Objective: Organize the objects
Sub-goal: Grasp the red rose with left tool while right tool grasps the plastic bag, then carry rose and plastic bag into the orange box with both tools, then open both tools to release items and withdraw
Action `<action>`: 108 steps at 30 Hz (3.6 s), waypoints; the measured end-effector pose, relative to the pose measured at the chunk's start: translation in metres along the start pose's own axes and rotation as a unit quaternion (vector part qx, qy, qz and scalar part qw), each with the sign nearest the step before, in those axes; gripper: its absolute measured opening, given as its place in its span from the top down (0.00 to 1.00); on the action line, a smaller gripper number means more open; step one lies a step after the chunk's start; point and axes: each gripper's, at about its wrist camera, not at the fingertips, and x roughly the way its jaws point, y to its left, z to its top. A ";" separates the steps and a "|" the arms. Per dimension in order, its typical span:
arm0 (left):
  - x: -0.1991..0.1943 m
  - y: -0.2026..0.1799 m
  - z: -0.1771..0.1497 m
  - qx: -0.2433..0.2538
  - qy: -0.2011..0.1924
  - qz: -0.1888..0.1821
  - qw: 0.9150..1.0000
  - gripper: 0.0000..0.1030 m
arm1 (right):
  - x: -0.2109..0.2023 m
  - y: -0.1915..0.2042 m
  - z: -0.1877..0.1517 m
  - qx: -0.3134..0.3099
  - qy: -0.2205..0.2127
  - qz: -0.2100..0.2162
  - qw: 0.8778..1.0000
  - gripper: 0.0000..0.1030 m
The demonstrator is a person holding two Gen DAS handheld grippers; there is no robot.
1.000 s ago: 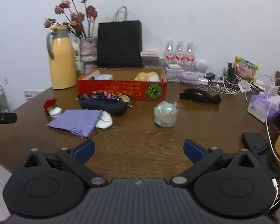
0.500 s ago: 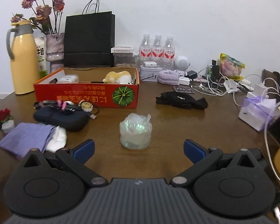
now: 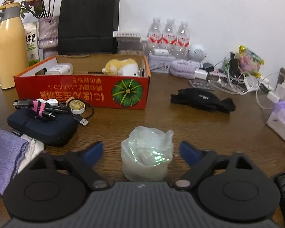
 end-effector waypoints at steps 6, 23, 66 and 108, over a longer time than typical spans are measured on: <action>-0.004 0.008 0.004 -0.037 0.007 -0.038 0.999 0.71 | -0.017 0.002 0.000 0.020 -0.011 0.031 0.999 0.59; -0.158 -0.048 -0.049 0.057 -0.076 -0.072 0.993 0.70 | -0.162 0.019 -0.039 -0.012 -0.053 0.098 0.994 0.58; 0.215 -0.135 0.229 0.044 0.037 -0.065 0.996 0.22 | 0.218 0.041 0.237 0.126 0.052 0.178 0.974 0.18; -0.206 -0.064 -0.079 0.132 -0.018 -0.017 0.991 0.09 | -0.194 0.004 -0.039 0.024 0.074 0.102 0.992 0.00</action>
